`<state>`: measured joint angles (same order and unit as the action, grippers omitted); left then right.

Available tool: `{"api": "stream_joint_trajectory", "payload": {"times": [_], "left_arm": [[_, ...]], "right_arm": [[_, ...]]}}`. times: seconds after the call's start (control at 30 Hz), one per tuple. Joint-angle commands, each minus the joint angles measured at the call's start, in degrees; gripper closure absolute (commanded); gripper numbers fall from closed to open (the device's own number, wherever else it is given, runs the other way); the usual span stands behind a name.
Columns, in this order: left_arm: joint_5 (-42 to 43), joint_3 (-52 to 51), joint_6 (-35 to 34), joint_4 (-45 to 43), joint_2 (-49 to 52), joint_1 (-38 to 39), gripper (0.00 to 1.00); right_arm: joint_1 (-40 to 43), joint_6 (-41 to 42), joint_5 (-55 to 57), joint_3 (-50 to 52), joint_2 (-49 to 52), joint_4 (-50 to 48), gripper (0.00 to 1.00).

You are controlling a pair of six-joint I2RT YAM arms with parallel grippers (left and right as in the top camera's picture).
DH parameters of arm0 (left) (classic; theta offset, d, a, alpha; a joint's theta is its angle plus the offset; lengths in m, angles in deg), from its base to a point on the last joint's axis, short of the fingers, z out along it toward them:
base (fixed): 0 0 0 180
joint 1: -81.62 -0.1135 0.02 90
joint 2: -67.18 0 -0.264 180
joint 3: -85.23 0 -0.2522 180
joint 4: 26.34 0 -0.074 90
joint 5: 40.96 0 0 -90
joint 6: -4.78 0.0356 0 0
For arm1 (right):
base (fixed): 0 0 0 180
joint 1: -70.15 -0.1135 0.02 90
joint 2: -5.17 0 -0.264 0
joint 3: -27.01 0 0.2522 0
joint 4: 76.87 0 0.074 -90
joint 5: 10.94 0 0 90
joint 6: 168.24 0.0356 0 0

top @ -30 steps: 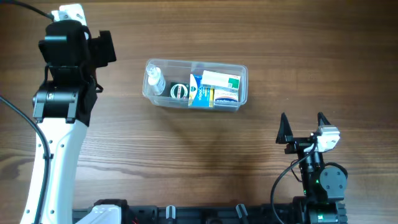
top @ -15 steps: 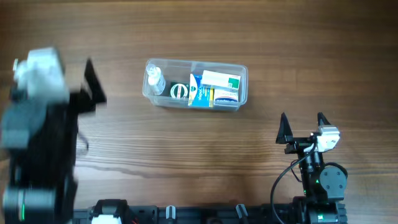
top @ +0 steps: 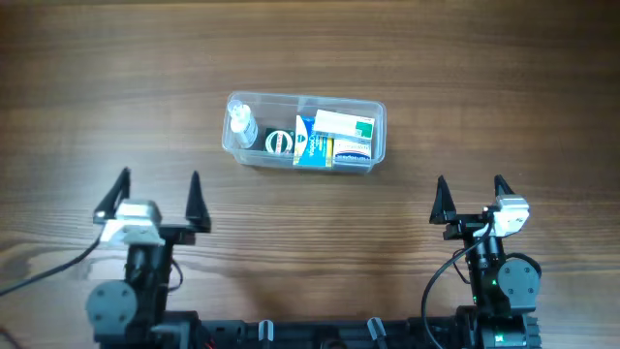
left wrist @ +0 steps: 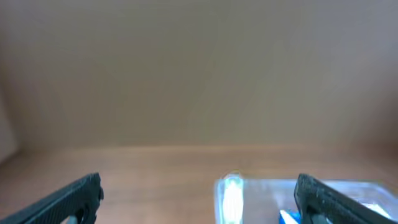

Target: Pack container

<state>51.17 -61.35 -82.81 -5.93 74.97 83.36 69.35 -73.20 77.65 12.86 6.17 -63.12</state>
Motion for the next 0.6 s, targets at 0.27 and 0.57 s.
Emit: {"api": "stream_joint_trajectory", "payload": {"times": [0.27,0.57], "left_arm": [[6.1,-13.3,-0.6,-7.9,-5.3,-0.3,0.00],[6.4,-17.7,-0.6,-4.2,-7.5,0.0,0.00]], "right_arm": [[0.3,-0.4,0.0,0.1,-0.3,-0.3,0.00],[0.3,-0.4,0.0,0.1,-0.3,-0.3,0.00]]}}
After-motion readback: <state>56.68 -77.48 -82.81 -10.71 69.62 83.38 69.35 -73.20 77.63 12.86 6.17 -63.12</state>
